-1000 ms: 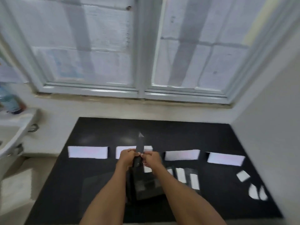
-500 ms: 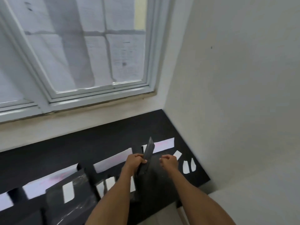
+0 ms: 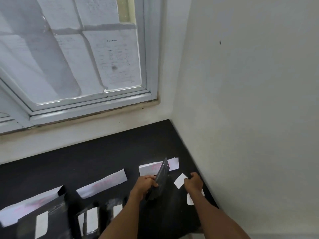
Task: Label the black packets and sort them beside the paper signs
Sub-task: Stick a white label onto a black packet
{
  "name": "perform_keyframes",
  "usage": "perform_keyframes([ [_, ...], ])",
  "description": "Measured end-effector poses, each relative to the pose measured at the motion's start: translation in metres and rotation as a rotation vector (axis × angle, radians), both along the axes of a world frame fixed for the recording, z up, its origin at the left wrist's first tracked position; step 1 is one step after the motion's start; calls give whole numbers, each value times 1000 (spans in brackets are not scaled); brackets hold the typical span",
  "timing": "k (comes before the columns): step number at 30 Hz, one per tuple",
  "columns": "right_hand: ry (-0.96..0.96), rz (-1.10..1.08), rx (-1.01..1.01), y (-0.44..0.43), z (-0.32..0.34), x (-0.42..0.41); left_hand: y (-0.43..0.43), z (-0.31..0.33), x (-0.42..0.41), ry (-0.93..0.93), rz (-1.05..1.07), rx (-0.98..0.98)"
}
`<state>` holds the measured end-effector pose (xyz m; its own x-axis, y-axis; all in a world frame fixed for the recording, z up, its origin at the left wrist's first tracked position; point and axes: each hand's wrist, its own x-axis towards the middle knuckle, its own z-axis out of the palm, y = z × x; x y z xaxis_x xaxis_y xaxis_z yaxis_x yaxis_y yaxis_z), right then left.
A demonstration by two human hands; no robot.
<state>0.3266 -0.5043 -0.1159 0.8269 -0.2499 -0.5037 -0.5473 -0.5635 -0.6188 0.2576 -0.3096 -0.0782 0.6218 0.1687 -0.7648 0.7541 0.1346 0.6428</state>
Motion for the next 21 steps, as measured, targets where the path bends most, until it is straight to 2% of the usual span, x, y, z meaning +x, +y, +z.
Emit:
perform_keyframes([
  [8, 42, -31, -29, 1, -20, 18, -2, -3, 9, 14, 22, 0],
  [15, -57, -53, -44, 0, -9, 21, 0, 2, 4, 12, 30, 10],
  [21, 18, 28, -54, -5, -19, 18, 2, 4, -4, 0, 19, -4],
])
